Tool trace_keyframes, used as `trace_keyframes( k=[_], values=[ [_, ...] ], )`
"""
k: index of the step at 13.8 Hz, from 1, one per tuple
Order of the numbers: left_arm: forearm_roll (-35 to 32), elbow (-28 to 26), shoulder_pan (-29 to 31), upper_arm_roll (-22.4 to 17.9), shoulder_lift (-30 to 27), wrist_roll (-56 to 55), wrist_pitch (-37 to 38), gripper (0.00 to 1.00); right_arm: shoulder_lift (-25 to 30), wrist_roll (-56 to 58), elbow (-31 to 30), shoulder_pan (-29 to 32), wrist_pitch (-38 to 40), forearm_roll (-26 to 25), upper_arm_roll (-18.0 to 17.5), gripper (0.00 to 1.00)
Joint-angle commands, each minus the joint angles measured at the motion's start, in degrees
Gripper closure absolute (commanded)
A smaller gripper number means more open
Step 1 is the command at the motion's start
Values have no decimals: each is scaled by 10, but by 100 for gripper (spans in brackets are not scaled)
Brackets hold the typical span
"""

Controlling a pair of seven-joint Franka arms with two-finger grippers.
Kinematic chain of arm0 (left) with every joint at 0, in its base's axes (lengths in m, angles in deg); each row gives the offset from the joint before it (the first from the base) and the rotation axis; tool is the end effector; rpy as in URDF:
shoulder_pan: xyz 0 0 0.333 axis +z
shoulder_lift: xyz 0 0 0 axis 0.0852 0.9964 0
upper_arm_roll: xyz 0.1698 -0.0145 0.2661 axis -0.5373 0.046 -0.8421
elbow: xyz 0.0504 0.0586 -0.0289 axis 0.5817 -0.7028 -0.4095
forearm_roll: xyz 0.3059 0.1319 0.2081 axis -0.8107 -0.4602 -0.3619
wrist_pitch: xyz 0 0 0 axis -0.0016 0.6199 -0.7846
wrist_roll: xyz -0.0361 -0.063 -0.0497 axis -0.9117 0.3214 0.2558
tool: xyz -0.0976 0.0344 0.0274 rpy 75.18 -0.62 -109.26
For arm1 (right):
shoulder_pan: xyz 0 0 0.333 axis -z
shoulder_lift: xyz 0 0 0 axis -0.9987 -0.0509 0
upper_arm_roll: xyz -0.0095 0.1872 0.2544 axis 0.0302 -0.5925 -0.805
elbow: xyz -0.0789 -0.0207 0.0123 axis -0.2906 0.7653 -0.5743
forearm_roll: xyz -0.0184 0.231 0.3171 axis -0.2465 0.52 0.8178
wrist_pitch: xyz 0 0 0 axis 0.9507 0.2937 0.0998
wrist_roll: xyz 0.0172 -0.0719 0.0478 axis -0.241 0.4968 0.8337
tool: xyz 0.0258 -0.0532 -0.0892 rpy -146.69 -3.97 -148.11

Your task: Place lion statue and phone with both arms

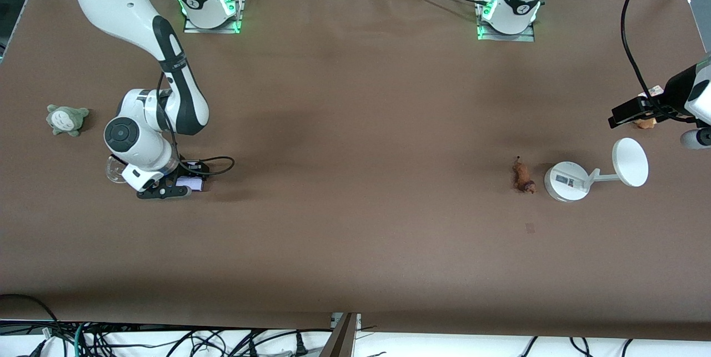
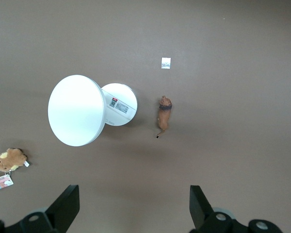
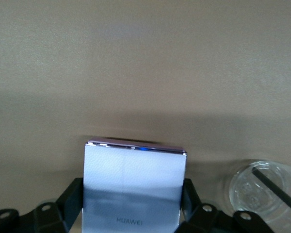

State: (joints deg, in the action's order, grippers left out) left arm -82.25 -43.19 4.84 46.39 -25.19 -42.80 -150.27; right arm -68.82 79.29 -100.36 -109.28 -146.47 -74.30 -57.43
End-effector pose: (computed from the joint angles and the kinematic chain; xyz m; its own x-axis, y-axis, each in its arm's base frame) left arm 0.5910 0.0267 0.5735 0.9835 0.1631 -0.0787 0.1639 -0.9865 0.0040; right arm 0.6106 0.0476 0.1910 0.9943 0.1062 0.0110 0.1052 -0.9919 0.0715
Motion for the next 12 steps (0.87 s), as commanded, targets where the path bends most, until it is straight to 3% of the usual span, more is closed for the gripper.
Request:
trace_keyframes(
  k=[1,3,9,12],
  values=[
    [-7,21,5,4,11,11,13,0,10,17,-8,4,-7,16,-4,11],
    [-7,21,5,4,11,11,12,0,10,17,-7,4,-6,16,-4,1],
    [-7,21,5,4,11,11,12,0,17,18,-5,3,-3,16,-4,1],
    [-6,21,5,4,11,11,12,0,50,15,-4,3,31,16,-6,1]
  ],
)
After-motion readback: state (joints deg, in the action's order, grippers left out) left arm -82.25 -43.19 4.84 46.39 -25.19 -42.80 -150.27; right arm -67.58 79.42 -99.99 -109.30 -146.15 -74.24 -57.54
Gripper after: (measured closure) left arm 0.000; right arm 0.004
